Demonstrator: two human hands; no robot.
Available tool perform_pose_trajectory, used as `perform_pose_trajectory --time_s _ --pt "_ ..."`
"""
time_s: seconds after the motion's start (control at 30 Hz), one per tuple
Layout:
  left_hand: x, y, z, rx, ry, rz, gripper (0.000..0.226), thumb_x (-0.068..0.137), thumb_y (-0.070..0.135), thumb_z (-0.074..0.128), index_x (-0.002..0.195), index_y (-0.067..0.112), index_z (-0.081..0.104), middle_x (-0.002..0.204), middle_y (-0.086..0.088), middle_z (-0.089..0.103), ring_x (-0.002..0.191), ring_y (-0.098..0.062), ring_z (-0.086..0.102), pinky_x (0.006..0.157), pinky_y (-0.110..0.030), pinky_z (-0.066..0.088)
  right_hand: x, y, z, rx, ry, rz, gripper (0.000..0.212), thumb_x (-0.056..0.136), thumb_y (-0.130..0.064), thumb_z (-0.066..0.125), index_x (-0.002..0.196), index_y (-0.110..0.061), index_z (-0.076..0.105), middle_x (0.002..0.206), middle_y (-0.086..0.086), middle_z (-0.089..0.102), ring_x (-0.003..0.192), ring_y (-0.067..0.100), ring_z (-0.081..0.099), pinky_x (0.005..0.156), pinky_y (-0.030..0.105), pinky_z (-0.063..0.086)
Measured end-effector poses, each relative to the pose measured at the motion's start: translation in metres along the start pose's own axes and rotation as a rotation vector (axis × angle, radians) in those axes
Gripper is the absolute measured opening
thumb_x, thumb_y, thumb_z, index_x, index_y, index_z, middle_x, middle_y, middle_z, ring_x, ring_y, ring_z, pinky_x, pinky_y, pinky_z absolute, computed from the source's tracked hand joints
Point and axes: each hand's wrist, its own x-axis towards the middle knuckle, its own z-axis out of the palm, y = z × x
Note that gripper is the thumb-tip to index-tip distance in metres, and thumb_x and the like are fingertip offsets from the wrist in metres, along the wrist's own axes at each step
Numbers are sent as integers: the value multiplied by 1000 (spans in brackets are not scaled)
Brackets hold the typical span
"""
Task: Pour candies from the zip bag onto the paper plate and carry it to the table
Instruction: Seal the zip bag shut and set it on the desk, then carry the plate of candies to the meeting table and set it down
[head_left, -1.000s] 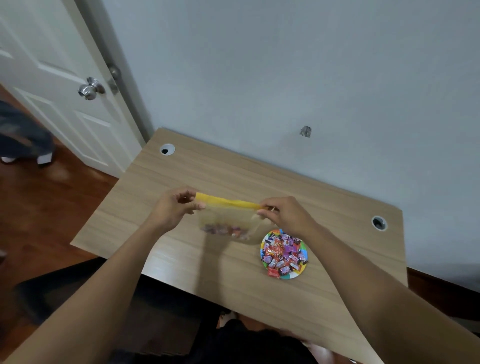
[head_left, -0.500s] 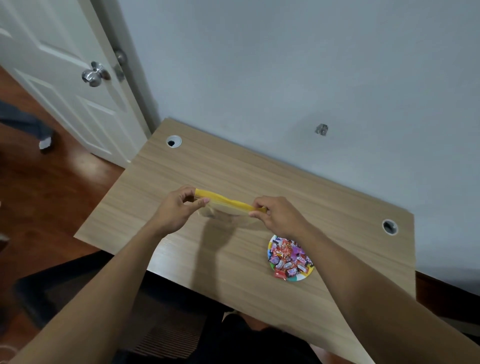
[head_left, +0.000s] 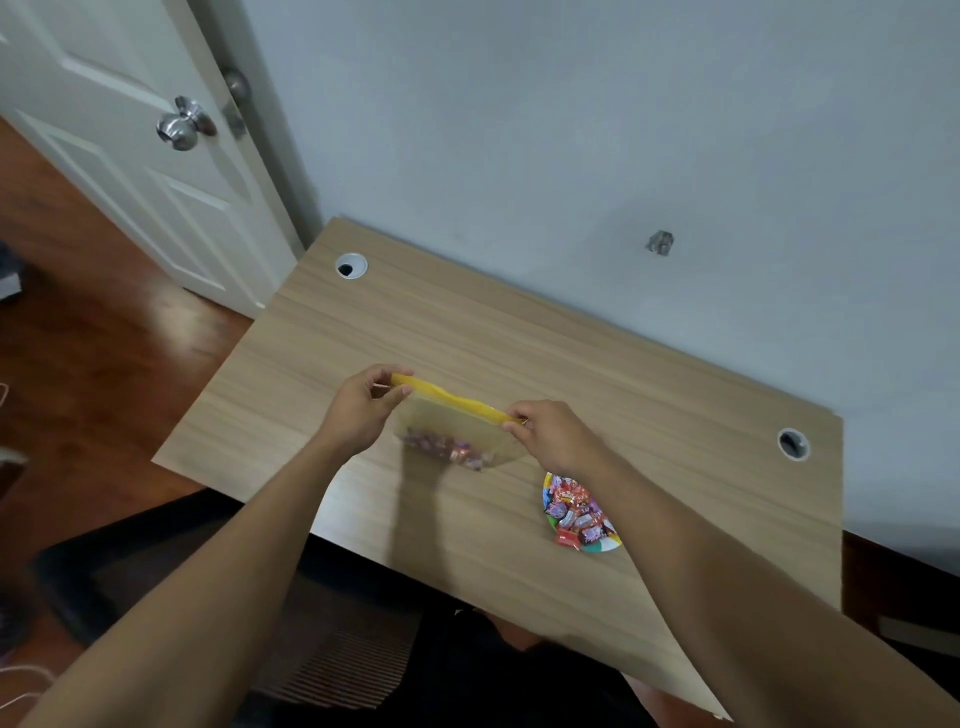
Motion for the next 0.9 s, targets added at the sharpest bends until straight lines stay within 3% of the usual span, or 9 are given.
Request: perform_pose_trajectory --time_s 0.07,0.1,0.2,0.27,0.33,0.43,0.57,0.7,0.9 --pt "1 2 4 34 51 37 30 100 15 75 130 15 74 126 -6 73 99 -10 69 87 -11 54 -3 4 -7 35 25 6 19 103 -25 69 117 -18 81 108 -1 83 98 18 76 83 26 52" --pt "1 2 7 49 86 51 34 100 17 75 134 15 72 134 -7 69 104 -11 69 88 -9 53 -5 7 -12 49 41 10 22 103 -25 69 121 -18 81 113 -2 83 100 16 76 83 19 51" --pt "-1 4 14 137 174 108 40 101 23 73 140 19 67 142 -10 57 114 -18 67 98 -26 53 -18 26 -32 68 73 68 28 105 -29 67 129 -20 77 118 -10 78 99 9 74 76 -4 40" --pt "-4 11 23 168 221 137 40 102 24 71 141 21 65 140 -9 54 112 -18 65 98 -30 53 -29 48 -43 103 95 127 28 106 -31 65 130 -22 76 120 -10 77 101 8 74 79 0 44" --pt "-6 18 35 178 240 181 37 102 22 69 139 21 67 136 -8 55 104 -15 66 97 -27 53 -39 72 -50 150 132 195 28 105 -29 66 129 -20 77 123 -6 78 106 14 76 92 21 56" --pt "-10 25 59 191 178 225 31 103 21 68 135 18 70 129 -8 58 93 -4 66 88 -10 52 -59 108 -53 179 159 305 27 104 -25 67 127 -16 77 124 0 80 109 20 76 105 44 58" --pt "-19 20 102 158 22 168 33 103 14 68 136 14 68 128 -14 61 91 -16 69 75 -3 51 -88 143 -46 204 189 397 24 103 -19 68 124 -10 77 124 5 80 109 23 76 102 41 58" --pt "-32 1 147 169 -143 47 42 99 18 75 140 14 63 125 -15 63 88 -19 65 76 -17 53 -113 171 -33 221 204 474 21 103 -18 68 120 -7 77 121 7 80 110 25 76 89 28 49" --pt "-51 -36 208 251 -349 -154 87 80 27 95 151 12 48 128 -8 60 92 -17 59 80 -25 53 -133 204 -11 291 219 557 23 104 -18 66 121 -7 76 124 10 79 119 25 73 92 25 46"
